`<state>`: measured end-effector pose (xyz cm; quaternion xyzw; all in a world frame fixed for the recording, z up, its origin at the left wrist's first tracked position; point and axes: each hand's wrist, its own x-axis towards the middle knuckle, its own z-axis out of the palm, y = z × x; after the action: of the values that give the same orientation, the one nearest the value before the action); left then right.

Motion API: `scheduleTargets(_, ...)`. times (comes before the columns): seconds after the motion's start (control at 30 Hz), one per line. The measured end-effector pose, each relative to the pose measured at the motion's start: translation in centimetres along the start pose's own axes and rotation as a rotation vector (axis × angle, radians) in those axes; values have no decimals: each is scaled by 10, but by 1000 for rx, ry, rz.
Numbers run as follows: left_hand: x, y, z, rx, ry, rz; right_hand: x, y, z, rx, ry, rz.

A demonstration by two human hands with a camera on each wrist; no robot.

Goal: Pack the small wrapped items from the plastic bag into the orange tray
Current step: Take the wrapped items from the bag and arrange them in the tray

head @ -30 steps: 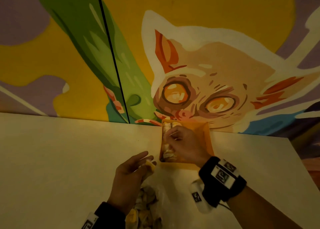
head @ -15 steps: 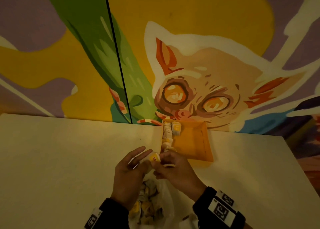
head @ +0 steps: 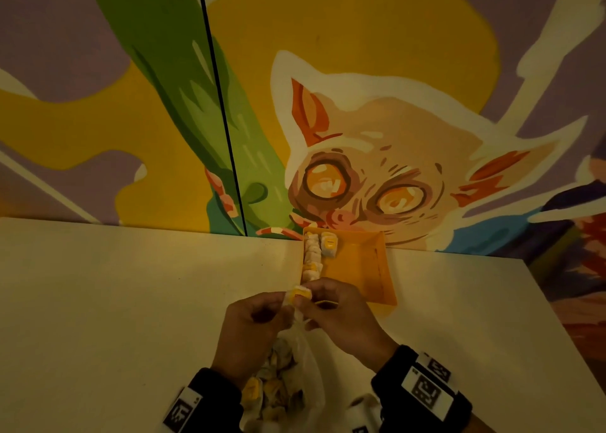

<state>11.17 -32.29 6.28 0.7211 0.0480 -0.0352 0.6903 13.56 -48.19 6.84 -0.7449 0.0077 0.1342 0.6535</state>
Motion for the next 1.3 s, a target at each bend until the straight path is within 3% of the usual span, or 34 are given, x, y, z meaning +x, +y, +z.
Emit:
scheduleTargets(0.1,2,-2,6,21,5,-15,4,-1,-4,-70,-29,-24)
scheduleTargets(0.27,9,-15,7,14,99,-188,33,-2,-27,-209,2,19)
scheduleTargets(0.57,0,-29,-12,122,-12,-277,126,17,-77,-464,49,227)
scheduleTargets(0.93,3,-40,-26,159,-32,-360,196,65,-85,-693,7,376)
scheduleTargets(1.1,5,-40,-21,187,-62,-369,205,82,-86,-664,74,333)
scheduleTargets(1.3,4,-41,-16,189,-79,-372,195,73,-86,-295,142,322)
